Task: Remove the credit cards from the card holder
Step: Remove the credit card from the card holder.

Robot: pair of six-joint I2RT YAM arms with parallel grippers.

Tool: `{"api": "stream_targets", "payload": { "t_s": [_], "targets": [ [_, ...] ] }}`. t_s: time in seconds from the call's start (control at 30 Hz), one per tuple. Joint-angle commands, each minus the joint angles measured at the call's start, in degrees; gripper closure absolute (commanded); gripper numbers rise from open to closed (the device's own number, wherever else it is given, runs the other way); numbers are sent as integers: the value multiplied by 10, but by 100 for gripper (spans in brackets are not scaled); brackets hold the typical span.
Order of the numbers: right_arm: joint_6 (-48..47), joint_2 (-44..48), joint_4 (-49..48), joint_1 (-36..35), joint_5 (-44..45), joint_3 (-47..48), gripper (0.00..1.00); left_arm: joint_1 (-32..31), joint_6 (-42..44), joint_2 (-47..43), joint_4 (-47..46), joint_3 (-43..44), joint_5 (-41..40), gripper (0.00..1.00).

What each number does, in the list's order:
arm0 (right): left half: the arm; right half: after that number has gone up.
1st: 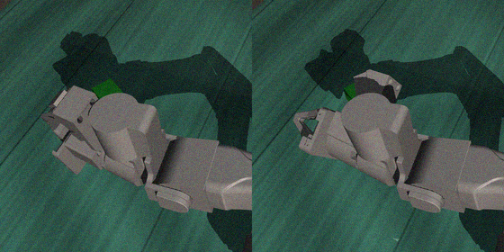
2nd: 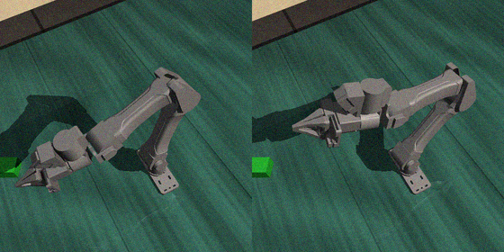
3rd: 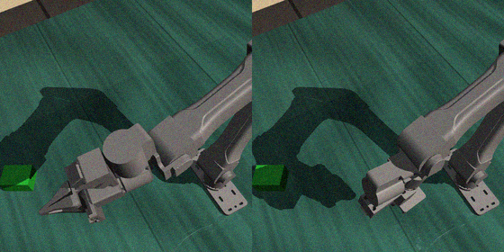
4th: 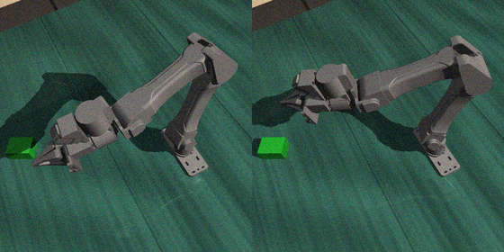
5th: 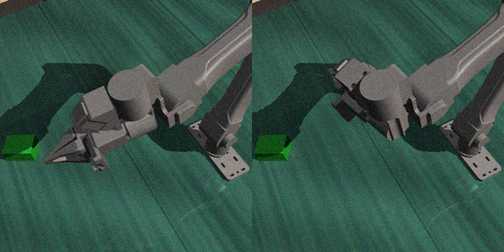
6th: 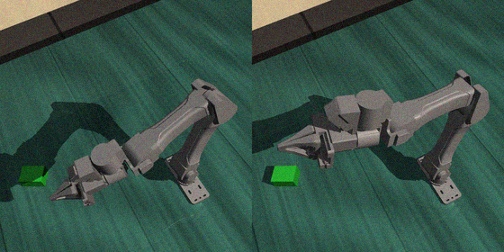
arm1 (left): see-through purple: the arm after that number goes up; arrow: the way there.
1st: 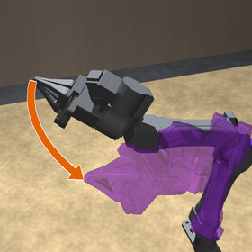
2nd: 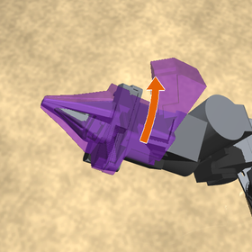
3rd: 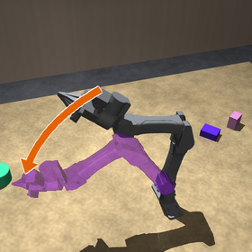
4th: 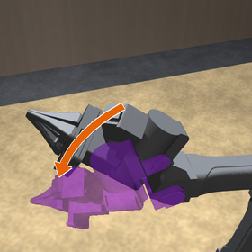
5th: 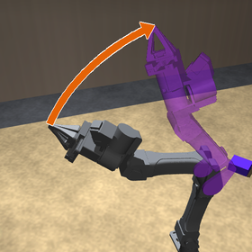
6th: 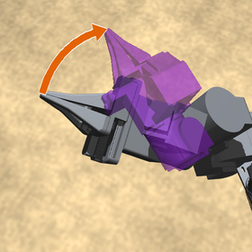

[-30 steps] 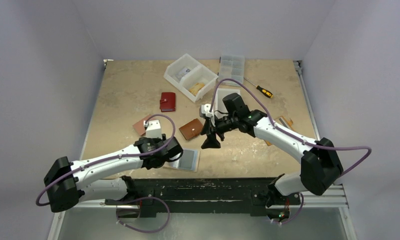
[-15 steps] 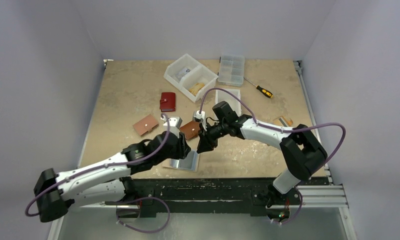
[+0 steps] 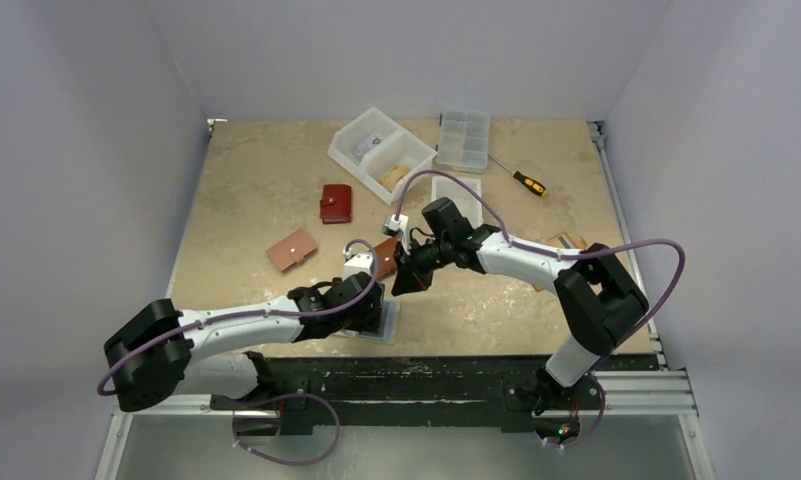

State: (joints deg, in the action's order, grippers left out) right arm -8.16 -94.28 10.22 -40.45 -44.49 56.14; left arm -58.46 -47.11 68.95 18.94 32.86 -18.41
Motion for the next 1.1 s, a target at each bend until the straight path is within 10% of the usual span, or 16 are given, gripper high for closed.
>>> {"api": "stream_targets", "payload": {
  "t_s": [0.0, 0.6, 1.07],
  "targets": [
    [-21, -2, 10, 4, 10, 29, 94, 3, -9, 34, -39, -6, 23, 40],
    [-341, -13, 287, 86, -35, 86, 93, 6, -82, 128, -247, -11, 79, 41],
    [-247, -34, 200, 50, 109, 55, 82, 6, 14, 27, -265, -83, 78, 23]
  ]
}}
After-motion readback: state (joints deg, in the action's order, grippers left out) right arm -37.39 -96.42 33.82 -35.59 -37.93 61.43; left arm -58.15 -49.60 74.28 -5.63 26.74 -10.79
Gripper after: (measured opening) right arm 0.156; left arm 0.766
